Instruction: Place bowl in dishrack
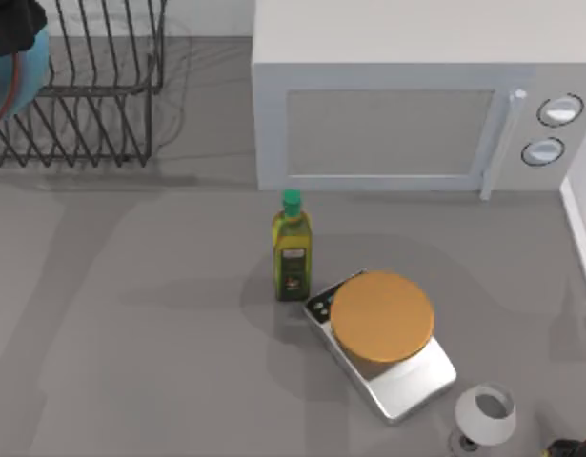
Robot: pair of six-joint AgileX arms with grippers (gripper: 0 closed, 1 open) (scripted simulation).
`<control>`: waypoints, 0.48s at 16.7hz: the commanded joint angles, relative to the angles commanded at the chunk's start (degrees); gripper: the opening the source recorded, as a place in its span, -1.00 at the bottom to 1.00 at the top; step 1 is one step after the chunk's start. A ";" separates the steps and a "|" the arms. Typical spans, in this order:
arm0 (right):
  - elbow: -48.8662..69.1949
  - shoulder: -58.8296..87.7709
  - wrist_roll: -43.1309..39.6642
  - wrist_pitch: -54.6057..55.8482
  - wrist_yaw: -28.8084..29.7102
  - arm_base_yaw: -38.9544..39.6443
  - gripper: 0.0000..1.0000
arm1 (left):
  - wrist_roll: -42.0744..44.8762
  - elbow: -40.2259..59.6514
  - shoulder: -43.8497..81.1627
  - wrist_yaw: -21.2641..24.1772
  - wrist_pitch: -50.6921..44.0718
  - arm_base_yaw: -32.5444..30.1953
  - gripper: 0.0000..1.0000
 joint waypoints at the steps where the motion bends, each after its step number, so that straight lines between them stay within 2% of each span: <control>1: 0.00 0.00 0.00 0.00 0.00 0.00 1.00 | 2.70 -2.25 -2.73 0.69 5.34 3.25 -1.00; 5: 0.00 0.00 0.00 0.00 0.00 0.00 1.00 | 12.21 -9.80 -13.31 3.41 22.84 15.03 -1.00; 8: 0.00 0.00 0.00 0.00 0.00 0.00 1.00 | 16.61 -13.15 -18.97 4.85 29.99 20.86 -1.00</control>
